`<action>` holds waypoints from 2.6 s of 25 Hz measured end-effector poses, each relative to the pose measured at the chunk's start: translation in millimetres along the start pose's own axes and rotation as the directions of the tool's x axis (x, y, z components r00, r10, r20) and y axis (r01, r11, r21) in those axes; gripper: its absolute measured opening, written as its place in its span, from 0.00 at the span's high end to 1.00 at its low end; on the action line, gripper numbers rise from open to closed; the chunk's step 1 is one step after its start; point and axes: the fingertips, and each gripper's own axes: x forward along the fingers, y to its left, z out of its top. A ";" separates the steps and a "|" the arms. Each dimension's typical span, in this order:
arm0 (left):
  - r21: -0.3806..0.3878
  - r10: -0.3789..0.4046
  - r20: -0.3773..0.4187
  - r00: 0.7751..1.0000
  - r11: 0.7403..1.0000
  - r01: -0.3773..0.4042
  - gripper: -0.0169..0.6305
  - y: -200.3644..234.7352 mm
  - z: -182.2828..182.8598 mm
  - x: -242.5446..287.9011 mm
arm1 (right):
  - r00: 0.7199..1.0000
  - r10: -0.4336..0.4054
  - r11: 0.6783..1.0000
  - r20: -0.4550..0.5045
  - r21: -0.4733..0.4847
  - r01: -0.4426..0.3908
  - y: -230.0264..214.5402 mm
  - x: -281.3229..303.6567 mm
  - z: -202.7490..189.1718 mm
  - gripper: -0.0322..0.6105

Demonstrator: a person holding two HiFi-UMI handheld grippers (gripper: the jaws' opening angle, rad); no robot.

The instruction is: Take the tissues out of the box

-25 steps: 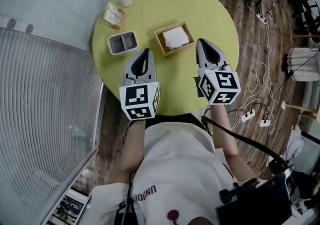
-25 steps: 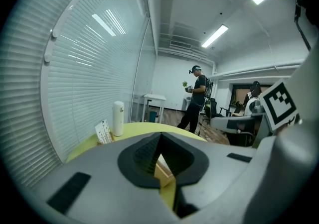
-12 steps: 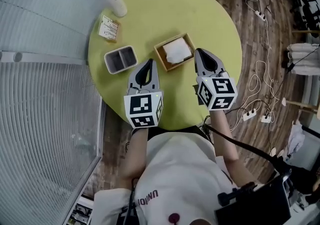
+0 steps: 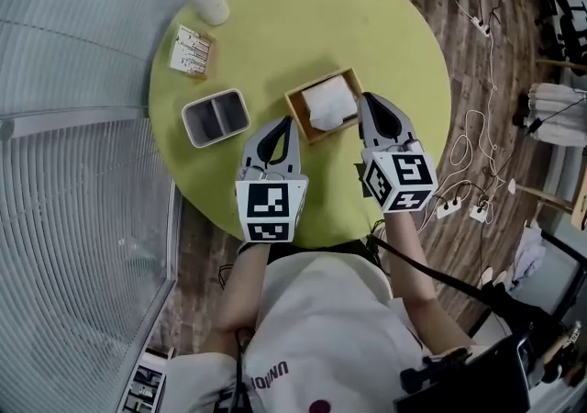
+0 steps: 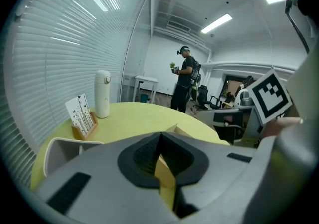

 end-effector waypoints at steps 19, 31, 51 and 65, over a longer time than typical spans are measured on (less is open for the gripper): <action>-0.066 -0.050 -0.047 0.998 0.997 0.047 0.96 11.8 -33.5 30.5 | 0.983 0.070 0.997 -0.169 -0.023 -0.075 17.6 37.2 -34.6 0.80; -0.085 -0.047 -0.049 0.998 0.995 0.043 0.96 3.4 -39.5 26.5 | 0.955 0.089 0.992 -0.282 -0.060 -0.110 19.9 36.4 -49.4 0.63; -0.139 -0.034 -0.018 0.999 0.990 0.031 0.96 14.3 -35.4 29.5 | 0.889 0.028 0.979 -0.457 -0.165 -0.115 24.7 59.6 -71.4 0.54; -0.149 -0.041 -0.016 0.999 0.988 0.038 0.96 16.7 -34.5 29.9 | 0.834 -0.045 0.962 -0.550 -0.249 -0.112 22.2 63.1 -83.0 0.54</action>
